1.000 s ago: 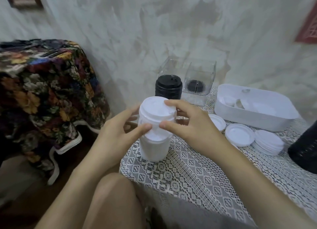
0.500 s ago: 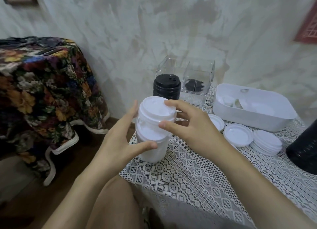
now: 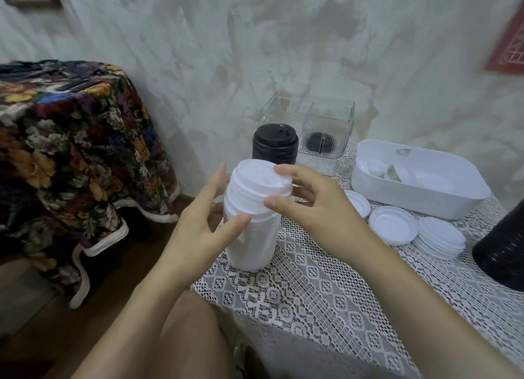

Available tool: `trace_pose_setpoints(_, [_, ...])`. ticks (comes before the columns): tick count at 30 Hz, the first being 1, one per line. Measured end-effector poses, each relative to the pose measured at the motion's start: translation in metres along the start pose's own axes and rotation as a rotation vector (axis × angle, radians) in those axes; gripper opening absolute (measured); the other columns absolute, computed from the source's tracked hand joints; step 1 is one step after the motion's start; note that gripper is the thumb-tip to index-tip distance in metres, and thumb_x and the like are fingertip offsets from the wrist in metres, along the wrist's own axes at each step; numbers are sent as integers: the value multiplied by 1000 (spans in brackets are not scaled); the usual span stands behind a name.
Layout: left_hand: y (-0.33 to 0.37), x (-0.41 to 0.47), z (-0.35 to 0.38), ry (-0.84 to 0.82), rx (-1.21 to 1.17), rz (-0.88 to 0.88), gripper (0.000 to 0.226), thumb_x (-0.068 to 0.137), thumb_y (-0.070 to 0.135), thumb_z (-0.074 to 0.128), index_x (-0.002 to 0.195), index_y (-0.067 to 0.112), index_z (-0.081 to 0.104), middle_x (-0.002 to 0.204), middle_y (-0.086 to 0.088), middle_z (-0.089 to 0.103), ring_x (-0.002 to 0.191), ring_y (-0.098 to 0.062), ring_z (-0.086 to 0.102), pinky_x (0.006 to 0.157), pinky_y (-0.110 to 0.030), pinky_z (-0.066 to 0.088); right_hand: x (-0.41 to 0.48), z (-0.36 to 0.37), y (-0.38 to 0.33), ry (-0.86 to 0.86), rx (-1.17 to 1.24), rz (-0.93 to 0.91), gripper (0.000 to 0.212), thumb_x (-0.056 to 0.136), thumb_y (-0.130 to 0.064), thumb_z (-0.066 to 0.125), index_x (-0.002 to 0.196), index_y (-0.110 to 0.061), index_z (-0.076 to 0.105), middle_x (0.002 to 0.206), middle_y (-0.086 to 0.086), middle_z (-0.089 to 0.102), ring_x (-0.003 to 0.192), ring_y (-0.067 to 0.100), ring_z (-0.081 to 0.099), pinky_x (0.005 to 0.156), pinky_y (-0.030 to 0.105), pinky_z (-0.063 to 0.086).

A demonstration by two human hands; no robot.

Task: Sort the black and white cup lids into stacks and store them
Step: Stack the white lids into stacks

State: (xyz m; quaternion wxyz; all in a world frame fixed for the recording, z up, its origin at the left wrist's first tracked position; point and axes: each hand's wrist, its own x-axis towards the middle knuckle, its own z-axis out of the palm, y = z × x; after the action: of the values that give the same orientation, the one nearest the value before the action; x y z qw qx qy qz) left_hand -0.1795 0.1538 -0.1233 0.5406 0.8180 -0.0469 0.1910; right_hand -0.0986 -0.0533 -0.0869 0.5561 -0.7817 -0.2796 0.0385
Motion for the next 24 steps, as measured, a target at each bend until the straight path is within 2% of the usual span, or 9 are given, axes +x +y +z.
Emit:
trace_pose_setpoints(2, [-1, 1, 3, -5, -1, -10, 98, 76, 64, 74, 157, 50, 21, 144, 45, 45, 133, 17, 45, 108, -22, 38, 0, -1, 0, 3, -8, -10, 67, 69, -57, 80, 132, -40, 64, 125, -20, 69, 116, -2, 65, 105, 38, 54])
trace_pose_setpoints(5, [-4, 2, 4, 21, 23, -33, 99, 69, 72, 76, 152, 60, 23, 139, 47, 47, 131, 17, 47, 109, -26, 41, 0, -3, 0, -7, -18, -25, 66, 66, -60, 78, 129, -45, 64, 127, -21, 67, 118, -4, 63, 103, 38, 55])
trace_pose_setpoints(8, [-5, 1, 4, 4, 40, -18, 88, 74, 68, 76, 152, 53, 37, 142, 32, 56, 131, 5, 54, 112, -39, 46, -2, -4, 0, -62, -89, -37, 67, 68, -63, 77, 131, -49, 61, 128, -24, 66, 119, -7, 61, 104, 38, 54])
trace_pose_setpoints(11, [-4, 2, 3, -8, 49, 27, 71, 80, 63, 73, 146, 51, 48, 139, 26, 61, 129, 0, 58, 109, -42, 49, -3, -2, 0, -86, -155, -51, 72, 69, -67, 73, 136, -47, 58, 132, -26, 64, 123, -9, 58, 107, 37, 52])
trace_pose_setpoints(15, [-10, 4, 0, 18, 30, 17, 73, 75, 70, 75, 141, 48, 55, 139, 22, 62, 129, -4, 58, 110, -47, 48, -2, -1, 1, -95, -178, -53, 72, 70, -68, 71, 137, -47, 57, 134, -24, 63, 125, -6, 57, 108, 38, 50])
trace_pose_setpoints(20, [-13, 3, 0, 36, 6, -15, 70, 68, 67, 80, 132, 50, 60, 131, 23, 66, 123, -1, 62, 109, -43, 49, -1, 0, 1, -132, -225, -56, 73, 73, -69, 67, 141, -46, 54, 138, -22, 60, 129, -2, 55, 108, 39, 49])
trace_pose_setpoints(24, [-12, 2, 1, 53, 28, -19, 79, 64, 80, 76, 134, 46, 61, 130, 24, 67, 122, 2, 61, 104, -33, 49, -1, 2, 2, -126, -281, -60, 74, 75, -71, 63, 144, -47, 50, 145, -21, 56, 133, 3, 52, 111, 41, 47])
